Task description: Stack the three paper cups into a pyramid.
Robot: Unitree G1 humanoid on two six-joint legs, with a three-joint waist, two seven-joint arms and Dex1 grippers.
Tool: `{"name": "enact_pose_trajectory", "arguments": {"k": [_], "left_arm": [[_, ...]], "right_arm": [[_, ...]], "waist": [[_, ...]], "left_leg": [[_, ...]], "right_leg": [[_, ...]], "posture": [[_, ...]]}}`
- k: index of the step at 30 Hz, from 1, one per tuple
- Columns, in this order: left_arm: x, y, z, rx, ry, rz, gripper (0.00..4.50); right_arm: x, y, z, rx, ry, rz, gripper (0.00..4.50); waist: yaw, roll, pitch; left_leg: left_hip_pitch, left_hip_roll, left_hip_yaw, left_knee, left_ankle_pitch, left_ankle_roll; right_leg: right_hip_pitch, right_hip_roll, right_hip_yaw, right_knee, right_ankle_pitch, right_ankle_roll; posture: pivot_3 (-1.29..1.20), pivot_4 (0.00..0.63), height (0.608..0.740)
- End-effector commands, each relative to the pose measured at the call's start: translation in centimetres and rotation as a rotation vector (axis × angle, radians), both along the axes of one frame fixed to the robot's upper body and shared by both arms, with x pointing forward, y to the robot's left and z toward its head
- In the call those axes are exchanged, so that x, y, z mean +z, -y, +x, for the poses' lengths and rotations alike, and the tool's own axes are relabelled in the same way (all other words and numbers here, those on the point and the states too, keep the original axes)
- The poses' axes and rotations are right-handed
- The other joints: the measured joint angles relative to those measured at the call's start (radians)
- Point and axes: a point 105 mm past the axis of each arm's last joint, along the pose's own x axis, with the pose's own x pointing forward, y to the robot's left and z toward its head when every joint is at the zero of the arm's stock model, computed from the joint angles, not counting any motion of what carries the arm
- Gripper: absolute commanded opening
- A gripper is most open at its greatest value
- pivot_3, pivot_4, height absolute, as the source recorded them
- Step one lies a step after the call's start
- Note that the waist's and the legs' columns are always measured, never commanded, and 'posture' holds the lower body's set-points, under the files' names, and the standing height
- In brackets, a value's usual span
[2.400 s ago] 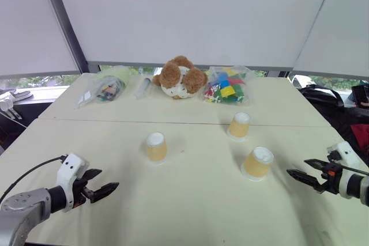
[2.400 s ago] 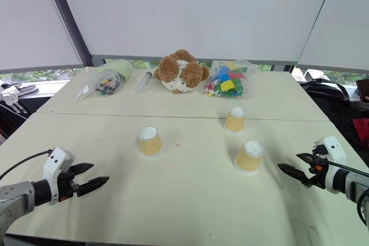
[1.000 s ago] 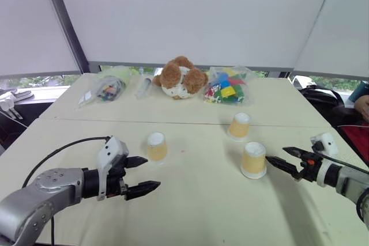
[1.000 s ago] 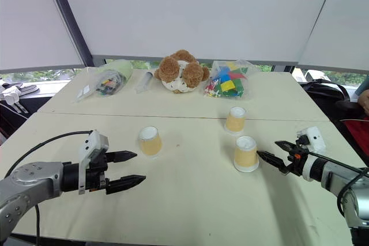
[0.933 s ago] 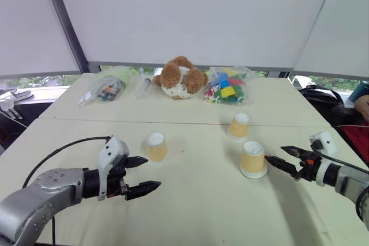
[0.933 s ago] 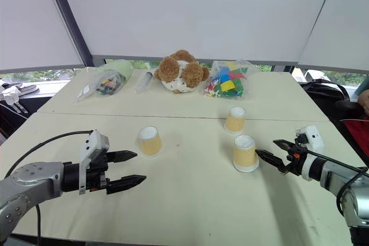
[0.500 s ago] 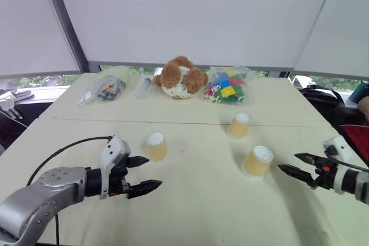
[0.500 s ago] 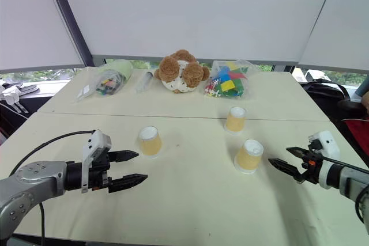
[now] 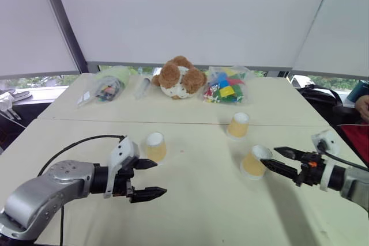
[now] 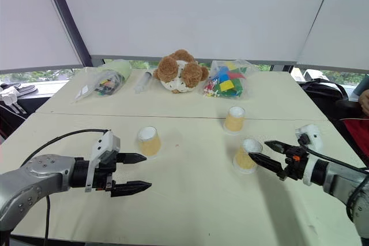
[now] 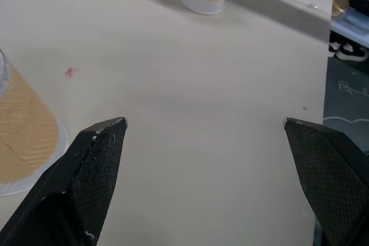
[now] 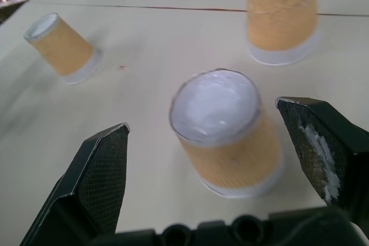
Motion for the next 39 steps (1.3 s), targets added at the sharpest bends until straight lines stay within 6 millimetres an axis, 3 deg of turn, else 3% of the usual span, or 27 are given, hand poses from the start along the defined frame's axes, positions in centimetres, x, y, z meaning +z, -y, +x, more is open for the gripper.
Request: {"name": "enact_pose_trajectory", "arguments": {"k": [1, 15, 39], "left_arm": [[0.6, 0.0, 0.2, 0.002, 0.051, 0.01, 4.5], [0.5, -0.4, 0.2, 0.047, 0.061, 0.019, 4.5], [0.4, -0.2, 0.4, 0.052, 0.039, -0.013, 4.5]], "right_arm": [[0.4, -0.2, 0.6, 0.018, 0.036, -0.01, 4.45], [-1.6, -0.8, 2.7, 0.033, 0.062, -0.046, 4.45], [1.3, -0.7, 2.3, 0.0, 0.142, 0.042, 4.45]], "waist": [[0.0, 0.0, 0.0], [0.0, 0.0, 0.0], [0.0, 0.0, 0.0]], "left_leg": [[0.0, 0.0, 0.0, 0.0, 0.0, 0.0], [0.0, 0.0, 0.0, 0.0, 0.0, 0.0], [0.0, 0.0, 0.0, 0.0, 0.0, 0.0]], "right_leg": [[0.0, 0.0, 0.0, 0.0, 0.0, 0.0], [0.0, 0.0, 0.0, 0.0, 0.0, 0.0], [0.0, 0.0, 0.0, 0.0, 0.0, 0.0]], "posture": [[0.0, 0.15, 0.74], [0.0, 0.15, 0.74], [0.0, 0.15, 0.74]]}}
